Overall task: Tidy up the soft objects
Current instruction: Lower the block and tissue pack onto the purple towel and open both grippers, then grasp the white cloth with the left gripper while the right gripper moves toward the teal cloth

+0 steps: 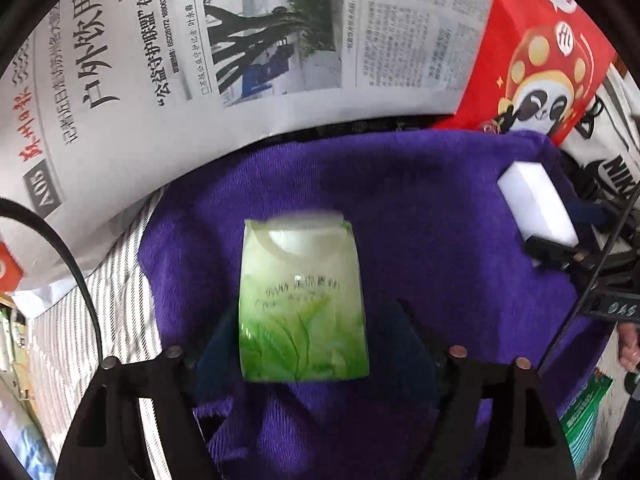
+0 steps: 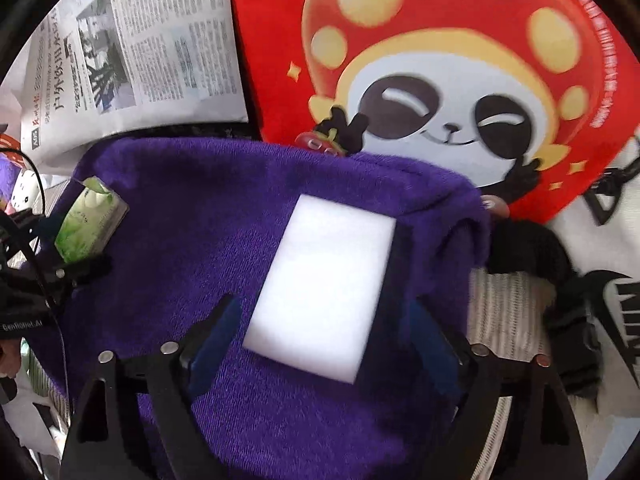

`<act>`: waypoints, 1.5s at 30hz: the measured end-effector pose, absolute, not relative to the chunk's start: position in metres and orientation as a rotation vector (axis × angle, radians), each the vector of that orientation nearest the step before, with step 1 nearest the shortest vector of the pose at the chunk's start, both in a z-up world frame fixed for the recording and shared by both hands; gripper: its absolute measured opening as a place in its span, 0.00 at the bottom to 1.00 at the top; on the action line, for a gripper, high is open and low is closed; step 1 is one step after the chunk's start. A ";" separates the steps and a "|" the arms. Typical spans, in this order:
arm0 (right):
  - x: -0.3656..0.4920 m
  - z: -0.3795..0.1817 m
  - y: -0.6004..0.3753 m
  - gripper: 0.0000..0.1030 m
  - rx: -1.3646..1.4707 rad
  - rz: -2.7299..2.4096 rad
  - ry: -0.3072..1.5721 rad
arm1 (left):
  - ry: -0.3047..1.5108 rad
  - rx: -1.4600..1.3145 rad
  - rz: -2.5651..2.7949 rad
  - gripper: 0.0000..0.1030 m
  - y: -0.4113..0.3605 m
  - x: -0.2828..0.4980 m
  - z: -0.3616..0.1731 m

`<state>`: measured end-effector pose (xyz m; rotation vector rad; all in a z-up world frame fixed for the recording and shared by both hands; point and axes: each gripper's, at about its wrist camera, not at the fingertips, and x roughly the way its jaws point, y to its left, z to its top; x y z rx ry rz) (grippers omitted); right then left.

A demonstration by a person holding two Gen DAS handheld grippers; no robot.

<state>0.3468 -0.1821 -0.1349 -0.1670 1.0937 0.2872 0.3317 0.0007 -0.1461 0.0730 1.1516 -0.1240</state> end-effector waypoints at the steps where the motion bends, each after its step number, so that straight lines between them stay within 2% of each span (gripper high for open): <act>1: 0.344 -0.131 -0.184 0.84 -0.165 0.286 1.088 | 1.149 0.075 -0.123 0.73 0.005 0.318 -0.146; 10: 0.284 -0.089 -0.195 0.84 -0.140 0.288 1.020 | 1.104 0.052 -0.095 0.73 0.001 0.268 -0.106; 18: 0.207 -0.067 -0.199 0.84 -0.111 0.291 0.983 | 1.044 0.055 -0.091 0.74 0.033 0.180 -0.066; 20: 0.184 -0.068 -0.201 0.84 -0.095 0.303 0.987 | 1.034 0.055 -0.090 0.76 0.042 0.158 -0.064; 24: 0.143 -0.069 -0.203 0.84 -0.052 0.315 0.993 | 1.031 0.005 -0.102 0.77 0.087 0.132 -0.070; 34: 0.082 -0.083 -0.216 0.84 -0.003 0.294 1.034 | 1.019 -0.090 -0.033 0.77 0.134 0.069 -0.098; 38: 0.076 -0.095 -0.220 0.84 0.015 0.277 1.067 | 0.988 -0.225 -0.014 0.77 0.167 0.076 -0.097; 45: 0.074 -0.104 -0.224 0.84 0.059 0.271 1.094 | 1.052 -0.214 -0.020 0.77 0.171 0.106 -0.125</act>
